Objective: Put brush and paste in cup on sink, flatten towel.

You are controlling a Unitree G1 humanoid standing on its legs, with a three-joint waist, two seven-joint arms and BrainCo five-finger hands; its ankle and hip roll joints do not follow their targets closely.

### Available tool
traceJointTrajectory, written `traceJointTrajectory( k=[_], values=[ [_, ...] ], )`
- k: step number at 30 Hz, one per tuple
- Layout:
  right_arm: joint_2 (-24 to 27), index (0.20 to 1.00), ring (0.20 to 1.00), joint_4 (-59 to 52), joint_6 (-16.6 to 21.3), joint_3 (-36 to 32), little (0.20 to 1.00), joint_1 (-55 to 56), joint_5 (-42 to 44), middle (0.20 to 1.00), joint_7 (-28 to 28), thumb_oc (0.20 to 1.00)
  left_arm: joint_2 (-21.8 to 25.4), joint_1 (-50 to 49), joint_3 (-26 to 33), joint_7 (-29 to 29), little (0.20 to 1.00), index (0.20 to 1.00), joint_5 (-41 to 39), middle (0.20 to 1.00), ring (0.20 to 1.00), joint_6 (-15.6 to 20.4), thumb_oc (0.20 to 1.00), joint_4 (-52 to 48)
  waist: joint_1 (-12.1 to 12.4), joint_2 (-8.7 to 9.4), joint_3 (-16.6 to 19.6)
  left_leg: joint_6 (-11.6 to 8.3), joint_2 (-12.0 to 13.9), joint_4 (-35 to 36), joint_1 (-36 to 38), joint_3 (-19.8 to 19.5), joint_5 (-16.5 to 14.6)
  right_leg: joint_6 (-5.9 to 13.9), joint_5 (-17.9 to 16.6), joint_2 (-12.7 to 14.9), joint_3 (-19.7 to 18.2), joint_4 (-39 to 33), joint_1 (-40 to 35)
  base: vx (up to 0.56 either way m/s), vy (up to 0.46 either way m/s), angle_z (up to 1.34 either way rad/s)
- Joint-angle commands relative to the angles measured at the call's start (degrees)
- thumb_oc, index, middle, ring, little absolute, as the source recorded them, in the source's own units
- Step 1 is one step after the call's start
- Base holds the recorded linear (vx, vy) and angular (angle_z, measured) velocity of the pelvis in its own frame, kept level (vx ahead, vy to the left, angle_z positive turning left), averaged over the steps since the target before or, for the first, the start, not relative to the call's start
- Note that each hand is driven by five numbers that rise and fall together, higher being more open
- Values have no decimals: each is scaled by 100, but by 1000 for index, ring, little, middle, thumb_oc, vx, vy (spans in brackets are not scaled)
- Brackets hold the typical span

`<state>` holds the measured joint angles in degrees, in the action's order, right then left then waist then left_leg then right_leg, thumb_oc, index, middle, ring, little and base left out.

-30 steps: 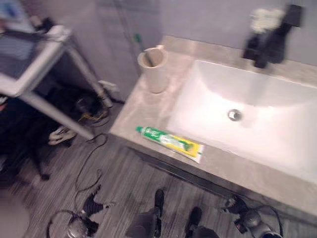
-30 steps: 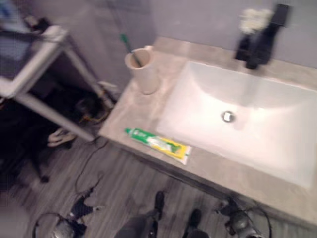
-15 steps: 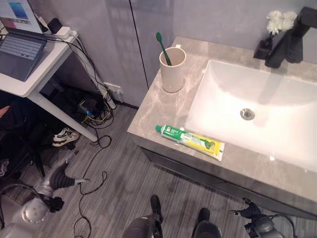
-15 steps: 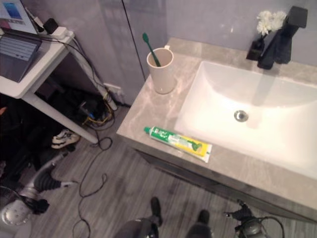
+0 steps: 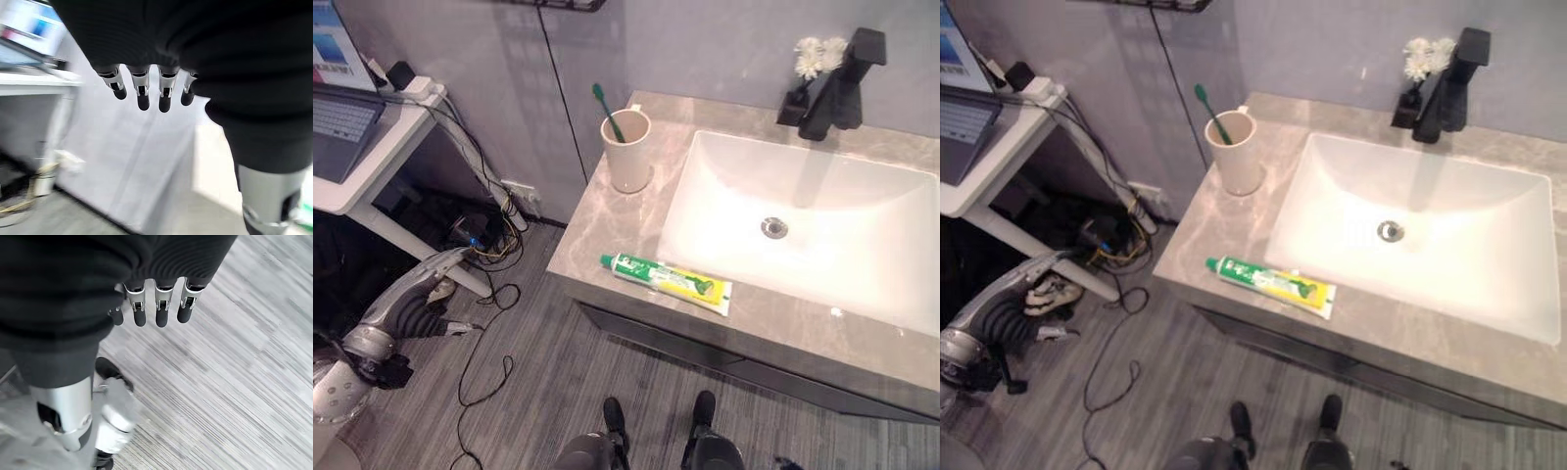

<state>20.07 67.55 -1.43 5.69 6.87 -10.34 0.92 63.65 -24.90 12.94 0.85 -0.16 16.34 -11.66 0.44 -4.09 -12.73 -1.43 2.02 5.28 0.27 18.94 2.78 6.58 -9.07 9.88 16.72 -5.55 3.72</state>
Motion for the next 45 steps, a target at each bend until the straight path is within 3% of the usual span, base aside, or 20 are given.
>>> traceJointTrajectory(
  k=[1,13,28,33,45],
  values=[
    [4,1000,1000,141,-51,20,1000,-176,74,1000,-52,1000,33,376,227,-92,1000,1000,-349,1000,1000,101,1000,102,-116,38,52,-195,95,-174,-31,-439,-111,270,-71,242,-51,129,-156,47,-42,-10],
    [-117,1000,1000,-46,86,10,1000,-408,778,1000,54,1000,-215,1065,-569,-254,1000,1000,-441,1000,1000,214,1000,-188,-363,-65,57,-293,177,-28,-39,-94,-52,265,-106,132,-449,55,127,1,-20,-13],
    [-16,1000,1000,58,191,264,1000,-698,708,1000,188,1000,-201,1493,-1650,-183,1000,1000,-49,1000,1000,334,1000,-92,-483,95,16,-328,255,-28,-243,321,-53,296,-330,45,-941,55,734,-8,-12,-22],
    [13,1000,1000,92,198,264,1000,-723,707,1000,211,1000,-158,1531,-1691,-179,1000,1000,6,1000,1000,321,1000,-145,-505,109,25,-343,281,-28,-289,382,-48,303,-355,21,-1002,55,828,15,-19,-6],
    [-107,1000,1000,-58,212,398,1000,-776,758,1000,232,1000,-728,1671,-1807,-110,1000,1000,-129,1000,1000,183,1000,167,-509,152,30,-432,387,-28,-451,447,20,296,-380,-61,-1054,55,1052,23,-26,-1]
  ],
)
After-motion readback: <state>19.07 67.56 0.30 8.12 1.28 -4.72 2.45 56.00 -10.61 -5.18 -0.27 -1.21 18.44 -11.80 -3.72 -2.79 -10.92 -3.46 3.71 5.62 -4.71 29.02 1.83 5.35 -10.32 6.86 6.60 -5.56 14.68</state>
